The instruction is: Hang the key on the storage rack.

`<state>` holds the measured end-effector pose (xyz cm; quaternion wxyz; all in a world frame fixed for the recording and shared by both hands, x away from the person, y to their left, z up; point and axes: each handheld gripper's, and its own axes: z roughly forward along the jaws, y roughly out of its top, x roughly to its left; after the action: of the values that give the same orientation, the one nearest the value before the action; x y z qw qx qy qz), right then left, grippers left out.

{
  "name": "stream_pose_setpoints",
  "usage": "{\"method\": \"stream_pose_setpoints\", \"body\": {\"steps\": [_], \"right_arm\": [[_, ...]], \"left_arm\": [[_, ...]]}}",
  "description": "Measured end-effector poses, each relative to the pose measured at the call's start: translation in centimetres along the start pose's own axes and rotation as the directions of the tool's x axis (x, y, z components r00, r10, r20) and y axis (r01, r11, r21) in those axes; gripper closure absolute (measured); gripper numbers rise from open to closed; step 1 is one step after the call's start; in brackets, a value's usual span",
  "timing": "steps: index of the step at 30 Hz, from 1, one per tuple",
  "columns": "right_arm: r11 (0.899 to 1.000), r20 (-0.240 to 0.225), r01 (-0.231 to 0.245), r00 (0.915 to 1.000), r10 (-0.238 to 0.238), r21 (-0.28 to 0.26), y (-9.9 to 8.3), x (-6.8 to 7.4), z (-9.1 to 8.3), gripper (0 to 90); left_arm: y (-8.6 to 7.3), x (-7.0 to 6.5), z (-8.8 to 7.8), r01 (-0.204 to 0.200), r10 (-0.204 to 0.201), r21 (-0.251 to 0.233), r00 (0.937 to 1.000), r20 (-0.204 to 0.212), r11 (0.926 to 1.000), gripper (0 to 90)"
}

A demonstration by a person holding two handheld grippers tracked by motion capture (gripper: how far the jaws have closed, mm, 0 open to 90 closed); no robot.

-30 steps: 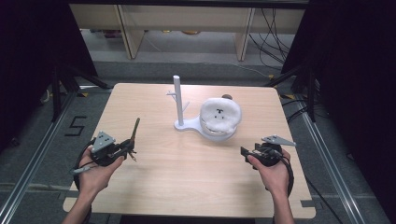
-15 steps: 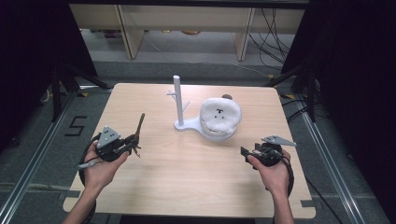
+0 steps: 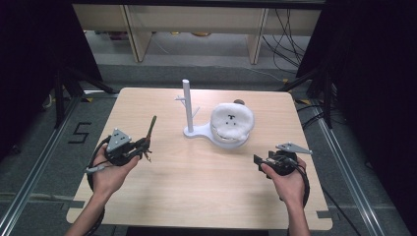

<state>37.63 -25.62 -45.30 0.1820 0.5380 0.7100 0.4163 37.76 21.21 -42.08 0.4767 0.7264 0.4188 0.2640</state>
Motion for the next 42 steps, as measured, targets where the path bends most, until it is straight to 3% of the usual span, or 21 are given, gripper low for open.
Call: {"method": "stream_pose_setpoints", "body": {"steps": [24,25,26,27,34,39,42], "right_arm": [[1.000,0.009,-0.006,0.9999,0.006,-0.006,0.0,0.0,-0.1,35.3],[1.000,0.009,-0.028,0.9996,0.028,-0.001,-0.1,0.2,-0.1,35.3],[1.000,0.014,-0.002,0.9999,0.002,-0.008,0.0,0.0,-0.1,35.3],[0.999,0.008,-0.038,0.9992,0.038,0.003,-0.1,0.3,-0.1,35.3],[0.999,0.000,-0.051,0.9987,0.051,0.000,-0.1,0.4,-0.1,35.3],[0.999,0.019,-0.043,0.9989,0.043,0.015,0.0,0.3,-0.2,35.3],[0.999,0.004,-0.035,0.9994,0.035,-0.003,-0.1,0.2,-0.1,35.3]], "left_arm": [[2.0,-0.4,1.8,-0.024,0.024,-0.001,0.9997,0.011,0.9997,78.7],[2.1,-0.4,1.9,-0.022,0.022,-0.004,0.9997,0.012,0.9998,78.7],[2.2,-0.4,2.0,-0.021,0.021,-0.005,0.9997,0.012,0.9998,78.7],[2.3,-0.4,2.1,-0.026,0.026,-0.004,0.9996,0.013,0.9997,78.7],[2.7,-0.1,2.6,-0.026,0.026,0.000,0.9996,0.008,0.9997,78.7],[3.0,0.0,2.9,-0.027,0.027,0.000,0.9996,0.008,0.9996,78.7],[3.3,0.0,3.1,-0.026,0.026,-0.005,0.9996,0.008,0.9996,78.7]]}}
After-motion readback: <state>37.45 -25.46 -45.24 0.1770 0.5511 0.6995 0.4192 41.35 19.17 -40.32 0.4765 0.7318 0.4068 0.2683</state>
